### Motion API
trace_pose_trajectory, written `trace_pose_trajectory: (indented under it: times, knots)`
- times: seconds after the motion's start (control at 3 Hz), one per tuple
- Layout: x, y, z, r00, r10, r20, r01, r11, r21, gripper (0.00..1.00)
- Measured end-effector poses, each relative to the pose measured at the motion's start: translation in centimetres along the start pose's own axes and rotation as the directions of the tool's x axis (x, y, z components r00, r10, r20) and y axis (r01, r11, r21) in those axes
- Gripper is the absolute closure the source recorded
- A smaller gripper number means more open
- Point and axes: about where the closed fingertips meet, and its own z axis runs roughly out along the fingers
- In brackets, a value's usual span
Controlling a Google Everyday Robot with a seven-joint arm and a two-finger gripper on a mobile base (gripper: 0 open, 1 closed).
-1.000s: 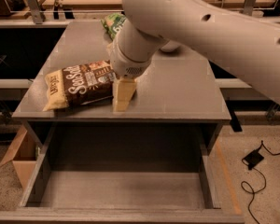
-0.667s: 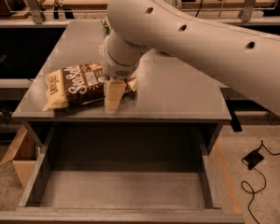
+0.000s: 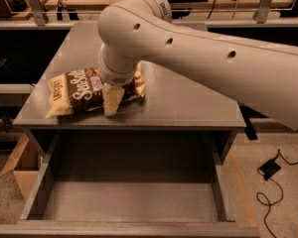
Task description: Place brown chip bag into top drawer
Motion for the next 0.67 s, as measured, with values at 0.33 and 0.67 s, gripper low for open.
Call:
trace_pose_trajectory:
  times: [0.33,0.67]
  knots:
    - [0.16,-0.73,-0.05,1.0,0.009,0.005,-0.009,0.9997,0.021,0.42]
    - [0.15,-1.23,-1.02,1.0,0.013,0.017,-0.014,0.9991,0.04,0.65]
